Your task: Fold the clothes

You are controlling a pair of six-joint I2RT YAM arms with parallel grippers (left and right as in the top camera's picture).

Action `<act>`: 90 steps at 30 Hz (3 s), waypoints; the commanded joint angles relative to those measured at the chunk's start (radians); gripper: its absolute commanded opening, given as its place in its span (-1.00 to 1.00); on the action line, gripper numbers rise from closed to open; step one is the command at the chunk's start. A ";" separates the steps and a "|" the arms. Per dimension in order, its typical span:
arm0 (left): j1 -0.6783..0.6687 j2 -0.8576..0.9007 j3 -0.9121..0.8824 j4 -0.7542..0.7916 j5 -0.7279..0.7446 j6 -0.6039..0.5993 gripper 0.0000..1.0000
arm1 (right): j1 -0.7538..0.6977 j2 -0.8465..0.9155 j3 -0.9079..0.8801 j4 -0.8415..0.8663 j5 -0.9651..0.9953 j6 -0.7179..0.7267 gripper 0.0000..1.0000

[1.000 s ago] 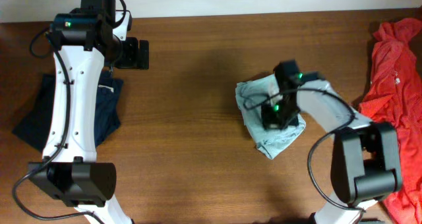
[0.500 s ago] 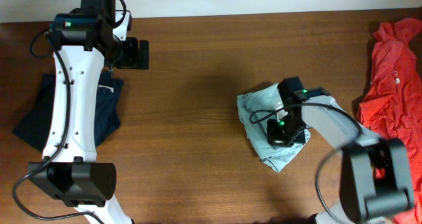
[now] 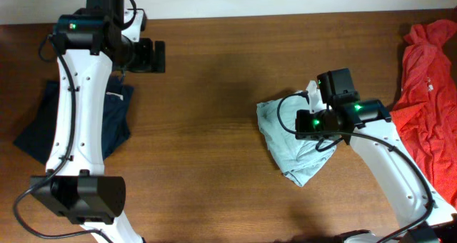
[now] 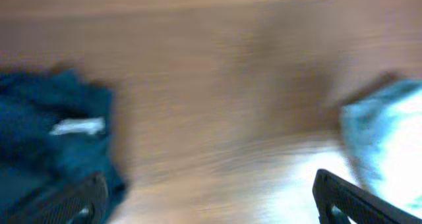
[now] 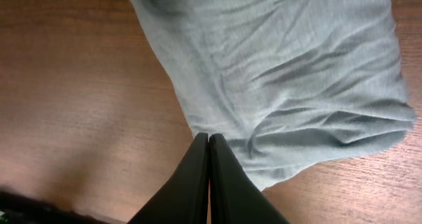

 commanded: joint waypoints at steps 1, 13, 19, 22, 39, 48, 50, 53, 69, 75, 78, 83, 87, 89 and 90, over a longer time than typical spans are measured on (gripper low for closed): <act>-0.001 -0.015 0.015 0.039 0.290 -0.006 0.98 | -0.002 0.000 0.006 -0.008 -0.003 0.057 -0.92; -0.301 0.089 -0.009 0.062 0.109 0.183 -0.99 | -0.090 0.052 -0.015 -0.100 0.009 0.203 -0.92; -0.424 0.289 -0.009 0.090 0.064 0.264 -0.99 | -0.089 0.145 -0.026 -0.086 -0.118 0.040 -0.92; -0.447 0.387 -0.009 0.104 0.143 0.343 -0.99 | -0.089 0.191 -0.033 -0.042 -0.119 0.000 -0.92; -0.460 0.471 -0.005 0.053 0.377 0.475 -1.00 | -0.089 0.414 -0.058 0.100 -0.212 -0.113 -0.92; -0.478 0.420 -0.002 0.067 0.486 0.476 -0.99 | -0.090 0.414 -0.058 0.125 -0.212 -0.112 -0.91; -0.485 0.420 -0.002 0.108 0.526 0.476 -0.99 | -0.090 0.414 -0.058 0.122 -0.213 -0.112 -0.92; -0.510 0.425 -0.005 0.155 0.492 0.475 -0.99 | -0.090 0.414 -0.058 0.122 -0.221 -0.113 -0.92; -0.552 0.605 -0.008 0.190 0.316 0.334 -1.00 | -0.091 0.414 -0.058 0.095 -0.249 -0.112 -0.92; -0.533 0.612 -0.008 0.204 0.195 0.261 -0.99 | -0.091 0.414 -0.058 0.010 -0.095 -0.038 -0.91; -0.510 0.612 -0.008 0.213 0.166 0.230 -0.99 | -0.091 0.413 -0.058 -0.053 -0.045 0.002 -0.91; -0.473 0.612 -0.008 0.205 0.166 0.226 -0.99 | -0.091 0.401 -0.058 -0.130 0.061 0.074 -0.91; -0.467 0.612 -0.008 0.208 0.166 0.226 -0.99 | -0.093 0.361 -0.058 -0.143 0.084 0.099 -0.92; -0.468 0.612 -0.008 0.208 0.166 0.223 -1.00 | -0.096 0.331 -0.053 -0.167 0.083 0.106 -0.92; -0.468 0.612 -0.008 0.206 0.165 0.220 -0.99 | -0.099 0.312 -0.050 -0.184 0.082 0.106 -0.92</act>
